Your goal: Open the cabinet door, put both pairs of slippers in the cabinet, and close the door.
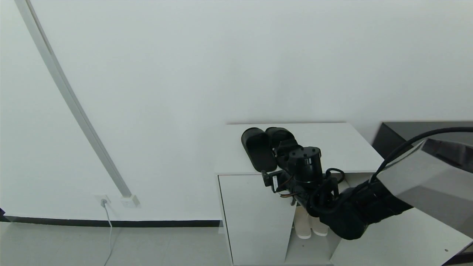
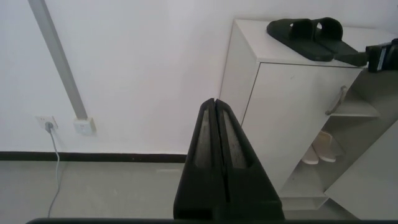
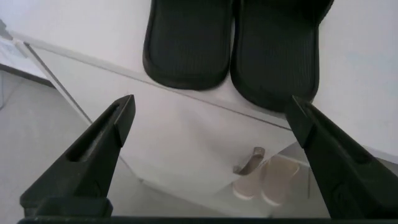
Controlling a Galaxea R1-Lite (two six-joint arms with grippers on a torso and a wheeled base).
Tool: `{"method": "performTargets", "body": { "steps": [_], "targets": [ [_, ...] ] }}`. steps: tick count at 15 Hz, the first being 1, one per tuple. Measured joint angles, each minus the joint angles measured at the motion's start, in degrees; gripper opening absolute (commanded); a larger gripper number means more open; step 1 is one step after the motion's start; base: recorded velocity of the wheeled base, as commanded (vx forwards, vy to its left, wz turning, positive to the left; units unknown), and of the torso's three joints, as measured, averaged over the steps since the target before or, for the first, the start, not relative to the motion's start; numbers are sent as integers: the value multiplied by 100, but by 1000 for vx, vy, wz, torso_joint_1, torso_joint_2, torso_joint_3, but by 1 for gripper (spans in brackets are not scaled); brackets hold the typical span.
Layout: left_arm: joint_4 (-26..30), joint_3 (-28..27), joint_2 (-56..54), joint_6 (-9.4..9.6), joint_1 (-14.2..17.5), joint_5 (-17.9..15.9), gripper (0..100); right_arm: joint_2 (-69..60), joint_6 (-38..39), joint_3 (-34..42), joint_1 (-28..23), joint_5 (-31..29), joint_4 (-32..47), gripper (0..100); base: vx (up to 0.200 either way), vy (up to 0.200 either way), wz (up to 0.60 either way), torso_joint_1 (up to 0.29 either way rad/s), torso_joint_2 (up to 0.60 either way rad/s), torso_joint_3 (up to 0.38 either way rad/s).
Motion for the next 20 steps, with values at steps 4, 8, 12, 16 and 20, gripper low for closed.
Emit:
{"method": "performTargets", "body": {
  "steps": [4, 8, 12, 16, 20],
  "targets": [
    [-2, 0, 0, -9, 0, 0, 0, -276, 206, -173, 16, -18, 240, 100, 100, 0, 0, 1, 1, 2],
    [5, 0, 0, -20, -5, 0, 0, -330, 208, -94, 16, -38, 183, 100, 200, 0, 0, -1, -7, 0],
    [0, 0, 0, -20, -5, 2, 0, -322, 208, 61, 20, -22, -38, 100, 200, 0, 0, 4, -1, 4],
    [-2, -2, 0, -35, -2, 22, 0, -171, 204, 206, 16, -18, -405, 100, 0, 0, 0, 0, 0, 0],
    [-5, -2, 0, -39, 0, 27, 0, 127, 200, 111, 6, 11, -608, 100, 0, 0, 0, 0, 0, 0]
  ]
}}
